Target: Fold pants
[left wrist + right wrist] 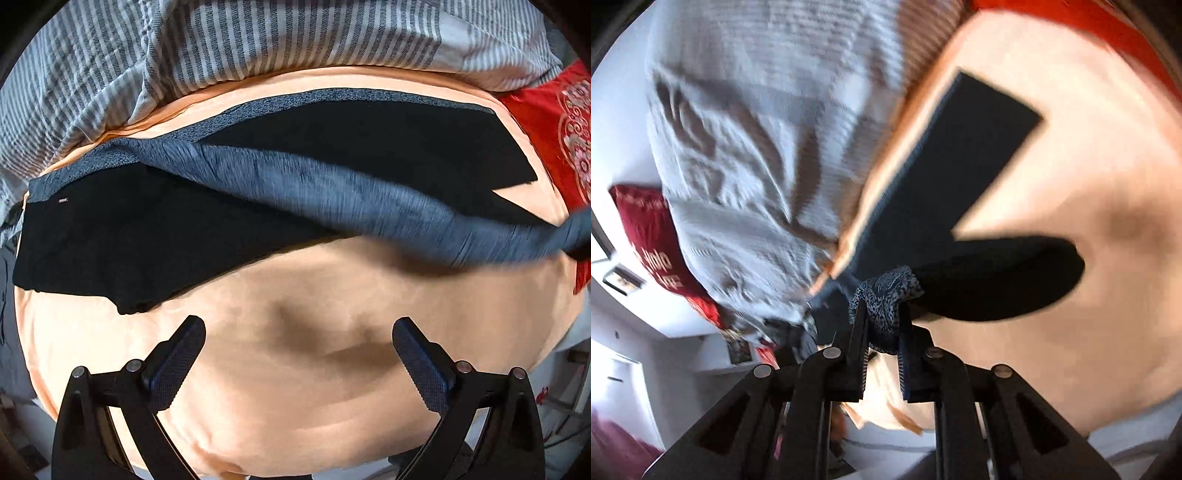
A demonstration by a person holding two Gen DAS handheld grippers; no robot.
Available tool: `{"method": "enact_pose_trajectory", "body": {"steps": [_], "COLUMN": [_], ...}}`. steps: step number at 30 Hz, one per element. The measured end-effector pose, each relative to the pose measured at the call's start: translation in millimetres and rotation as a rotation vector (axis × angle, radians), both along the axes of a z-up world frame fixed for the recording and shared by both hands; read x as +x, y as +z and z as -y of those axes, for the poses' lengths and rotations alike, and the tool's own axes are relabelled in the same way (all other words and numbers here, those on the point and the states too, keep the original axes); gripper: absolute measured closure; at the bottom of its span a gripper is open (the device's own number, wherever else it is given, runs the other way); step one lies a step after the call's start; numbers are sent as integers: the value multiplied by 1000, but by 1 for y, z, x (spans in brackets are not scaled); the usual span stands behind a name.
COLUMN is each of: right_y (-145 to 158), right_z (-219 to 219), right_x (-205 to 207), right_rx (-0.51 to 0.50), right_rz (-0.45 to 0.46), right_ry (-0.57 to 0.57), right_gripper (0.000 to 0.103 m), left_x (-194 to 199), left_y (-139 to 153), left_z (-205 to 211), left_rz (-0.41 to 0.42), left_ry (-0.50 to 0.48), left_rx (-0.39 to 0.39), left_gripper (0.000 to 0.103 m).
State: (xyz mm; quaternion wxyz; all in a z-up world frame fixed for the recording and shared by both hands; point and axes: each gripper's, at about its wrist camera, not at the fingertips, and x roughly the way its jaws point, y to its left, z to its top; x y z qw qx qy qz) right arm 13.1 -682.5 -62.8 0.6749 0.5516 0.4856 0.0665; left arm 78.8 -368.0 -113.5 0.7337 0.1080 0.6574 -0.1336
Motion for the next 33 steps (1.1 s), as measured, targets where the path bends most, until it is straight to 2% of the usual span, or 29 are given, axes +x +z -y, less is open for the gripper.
{"method": "enact_pose_trajectory", "body": {"steps": [3, 7, 11, 14, 15, 18, 20, 22, 24, 25, 27, 30, 33], "right_y": [1, -14, -48, -73, -79, -95, -95, -84, -63, -54, -36, -30, -46], "right_z": [30, 65, 82, 89, 91, 93, 93, 94, 95, 95, 90, 70, 45], "right_x": [35, 83, 132, 156, 161, 171, 172, 172, 170, 169, 163, 157, 160], "right_rx": [-10, -46, -127, -166, -177, -217, -209, -233, -295, -340, -392, -404, -494], "right_rz": [5, -29, -120, -170, -181, -229, -236, -200, -159, -160, -140, -120, -172], "right_ry": [-26, -17, 63, 97, 103, 114, 100, 91, 79, 71, 79, 160, 284], "right_gripper": [89, 89, 89, 88, 85, 84, 78, 49, 36, 35, 36, 56, 57], "left_x": [5, 24, 60, 86, 94, 108, 112, 113, 115, 115, 118, 121, 122], "left_y": [-2, -6, -10, -11, -13, -22, -27, -29, -28, -28, -30, -38, -50], "left_z": [15, 43, 67, 78, 81, 89, 94, 95, 95, 95, 94, 93, 95], "left_rz": [11, 48, 87, 109, 113, 101, 91, 87, 87, 85, 82, 73, 69], "left_ry": [12, 1, 26, 59, 72, 95, 93, 90, 91, 93, 99, 108, 104], "left_rx": [2, 0, -9, -19, -22, -18, -2, 1, 2, 2, 6, 21, 39], "left_gripper": [1, 1, 1, 1, 1, 1, 1, 1, 1, 1, 1, 1, 1]}}
